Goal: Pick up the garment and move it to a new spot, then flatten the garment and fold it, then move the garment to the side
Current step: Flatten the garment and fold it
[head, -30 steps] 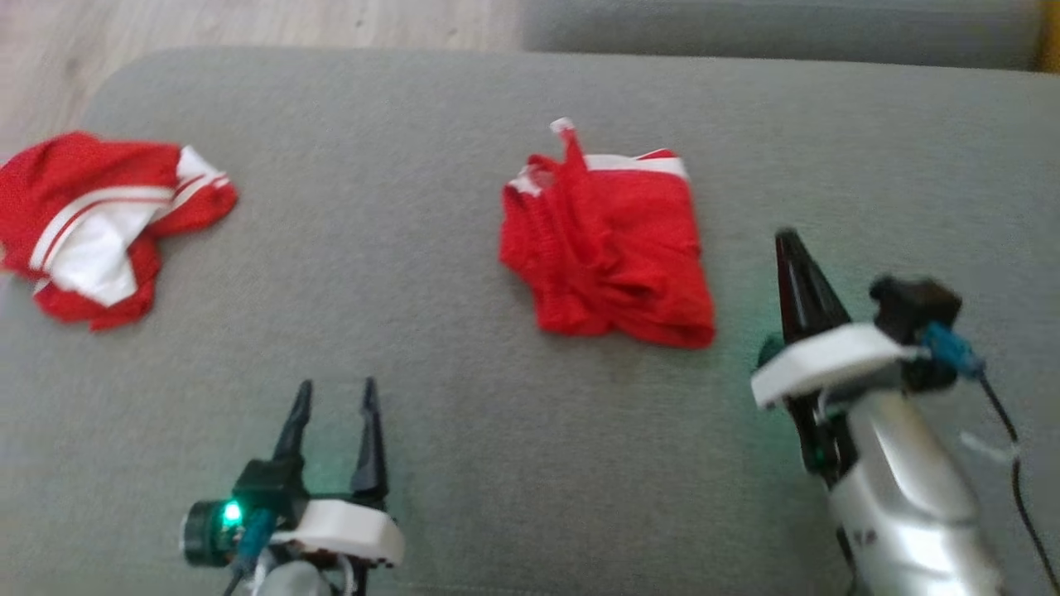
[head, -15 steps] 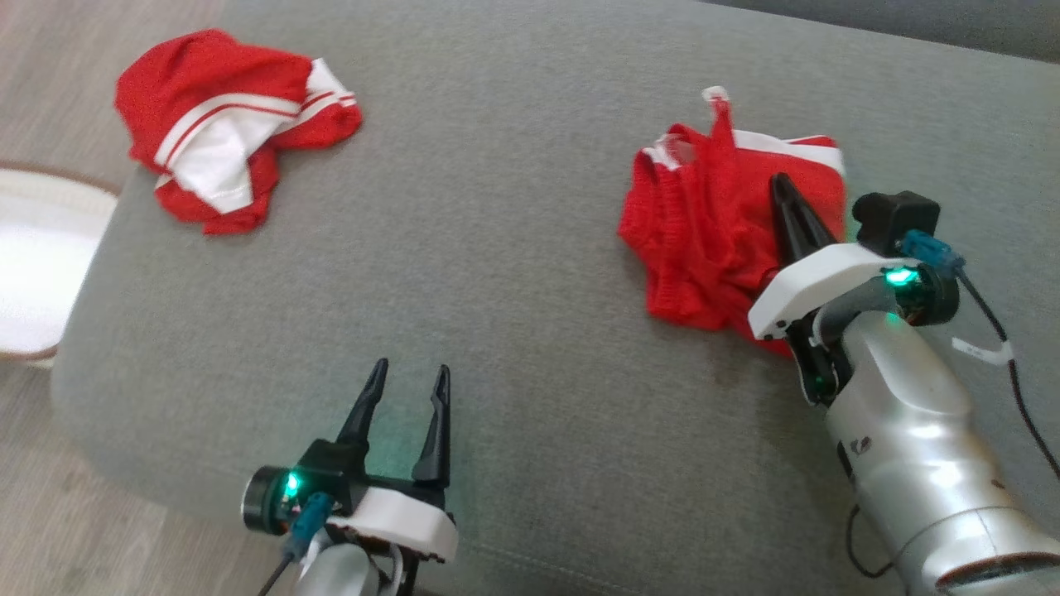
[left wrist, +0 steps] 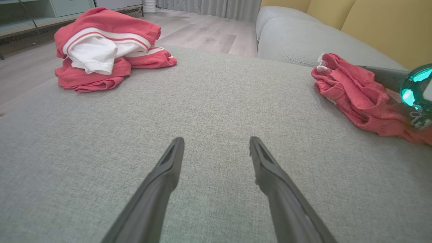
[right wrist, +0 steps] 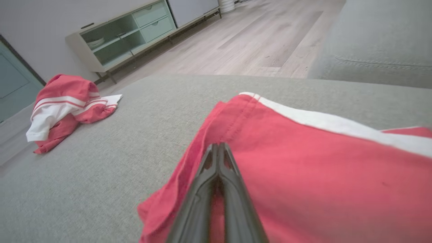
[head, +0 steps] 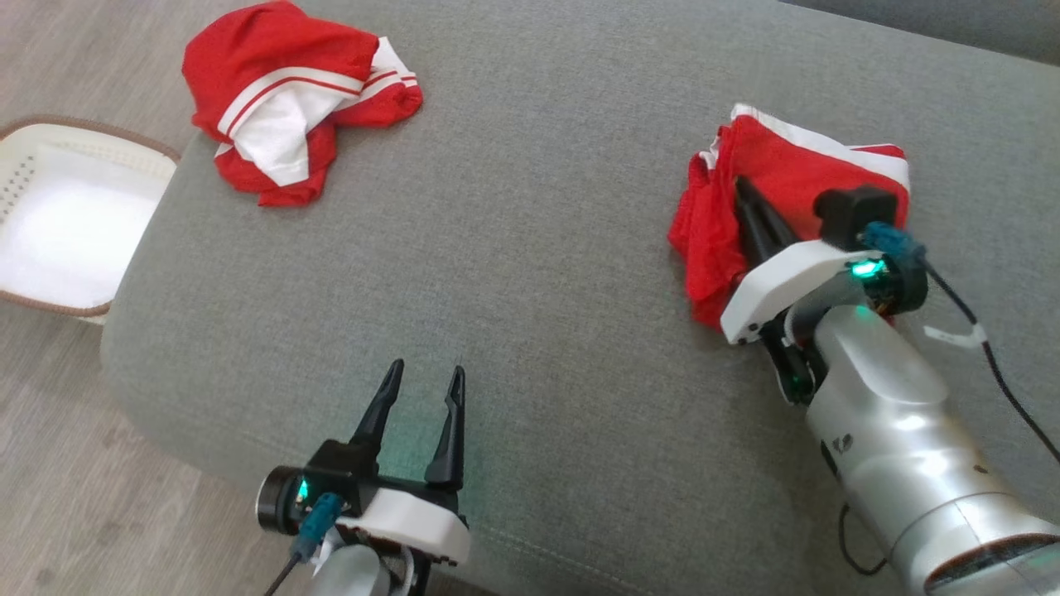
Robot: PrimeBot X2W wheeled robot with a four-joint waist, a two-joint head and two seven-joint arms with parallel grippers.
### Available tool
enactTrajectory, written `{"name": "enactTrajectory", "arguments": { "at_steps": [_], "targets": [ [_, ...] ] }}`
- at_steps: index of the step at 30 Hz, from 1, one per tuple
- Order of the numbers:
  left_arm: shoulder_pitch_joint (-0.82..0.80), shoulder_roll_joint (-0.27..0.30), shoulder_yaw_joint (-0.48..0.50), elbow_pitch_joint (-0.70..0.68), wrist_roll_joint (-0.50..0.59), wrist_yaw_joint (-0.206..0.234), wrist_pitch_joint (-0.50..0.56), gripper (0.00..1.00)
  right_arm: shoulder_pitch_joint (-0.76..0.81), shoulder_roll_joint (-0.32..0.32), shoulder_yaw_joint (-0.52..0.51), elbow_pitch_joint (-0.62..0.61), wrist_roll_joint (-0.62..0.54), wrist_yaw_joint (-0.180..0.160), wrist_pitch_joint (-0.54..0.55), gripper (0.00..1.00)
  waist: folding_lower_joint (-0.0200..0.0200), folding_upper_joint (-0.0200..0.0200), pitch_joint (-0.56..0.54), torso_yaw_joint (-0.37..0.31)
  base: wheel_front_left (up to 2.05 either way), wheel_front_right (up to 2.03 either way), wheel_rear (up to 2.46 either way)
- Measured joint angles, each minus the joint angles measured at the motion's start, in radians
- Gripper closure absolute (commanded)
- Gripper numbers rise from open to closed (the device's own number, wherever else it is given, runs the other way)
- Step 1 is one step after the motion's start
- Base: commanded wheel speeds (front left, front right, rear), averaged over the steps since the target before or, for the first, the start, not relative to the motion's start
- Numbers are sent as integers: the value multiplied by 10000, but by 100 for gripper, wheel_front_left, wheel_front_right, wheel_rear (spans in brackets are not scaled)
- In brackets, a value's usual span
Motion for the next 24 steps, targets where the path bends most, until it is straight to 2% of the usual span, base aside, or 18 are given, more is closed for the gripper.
{"name": "enactTrajectory", "arguments": {
  "at_steps": [7,10,14,15,18,24],
  "targets": [
    [-68,0,-102,-71,-151,0,0,0,-1,-23,1620,44,470,0,0,100,0,0,47,170,0,0,0],
    [-151,-2,-92,-100,-150,23,0,0,6,-33,2449,-336,834,0,0,100,0,0,41,124,0,0,0],
    [-149,-2,-58,-94,-136,61,0,0,192,-35,3720,-1076,1904,0,117,100,0,0,-36,-85,0,0,0],
    [-149,-2,-58,-94,-136,61,0,0,192,-35,3720,-1076,1904,0,117,100,0,0,-36,-85,0,0,0],
    [-149,2,52,-98,-31,71,0,0,444,-13,4581,-1400,2466,0,140,100,-1,0,-116,-340,0,0,0],
    [-158,0,466,-194,205,71,0,0,440,-15,4911,-1684,3003,0,6,100,0,0,-303,-1045,0,0,0]
  ]
}}
